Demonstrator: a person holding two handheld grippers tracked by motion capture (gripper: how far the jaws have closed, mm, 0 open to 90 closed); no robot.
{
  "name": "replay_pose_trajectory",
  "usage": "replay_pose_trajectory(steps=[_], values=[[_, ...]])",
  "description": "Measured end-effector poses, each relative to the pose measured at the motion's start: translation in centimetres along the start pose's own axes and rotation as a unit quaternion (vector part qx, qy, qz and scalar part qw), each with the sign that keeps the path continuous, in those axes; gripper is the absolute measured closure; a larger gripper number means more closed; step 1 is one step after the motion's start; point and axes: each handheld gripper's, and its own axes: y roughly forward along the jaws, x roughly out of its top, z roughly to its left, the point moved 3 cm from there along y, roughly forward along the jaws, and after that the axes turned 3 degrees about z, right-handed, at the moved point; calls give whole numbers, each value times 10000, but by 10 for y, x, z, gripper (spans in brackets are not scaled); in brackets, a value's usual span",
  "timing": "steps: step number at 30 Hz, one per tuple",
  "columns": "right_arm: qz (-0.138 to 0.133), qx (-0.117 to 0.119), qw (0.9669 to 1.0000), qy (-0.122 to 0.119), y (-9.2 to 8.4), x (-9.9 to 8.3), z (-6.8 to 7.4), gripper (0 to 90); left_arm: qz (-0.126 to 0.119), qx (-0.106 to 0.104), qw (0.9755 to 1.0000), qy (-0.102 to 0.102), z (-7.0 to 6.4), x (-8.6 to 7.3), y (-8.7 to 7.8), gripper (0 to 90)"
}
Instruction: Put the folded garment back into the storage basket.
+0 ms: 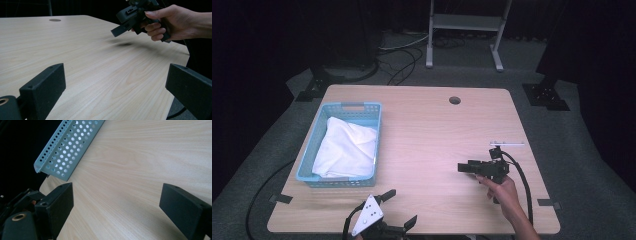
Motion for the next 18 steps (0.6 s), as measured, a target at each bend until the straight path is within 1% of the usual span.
replay_pose_trajectory(steps=[3, 10, 11, 13, 15, 18], values=[[-43, -59, 9999, -88, -1, -2, 1, 120, 1, -1, 10000, -1, 0, 0, 0, 25], [-89, -174, 9997, -136, -4, -10, -3, 120, 0, 1, 10000, -17, 0, 0, 0, 25], [-66, -219, 9996, -178, -5, -11, -3, 120, 3, 2, 10000, -15, 0, 0, 0, 25], [-103, -227, 9994, -229, -6, -13, -3, 120, 2, 5, 10000, -10, 0, 0, 0, 25], [-84, -277, 9992, -272, -7, -15, -3, 120, -5, 12, 10000, -19, 0, 0, 0, 25], [-150, -322, 9988, -335, -9, -18, -4, 121, -7, 11, 10000, -17, 0, 0, -1, 25]])
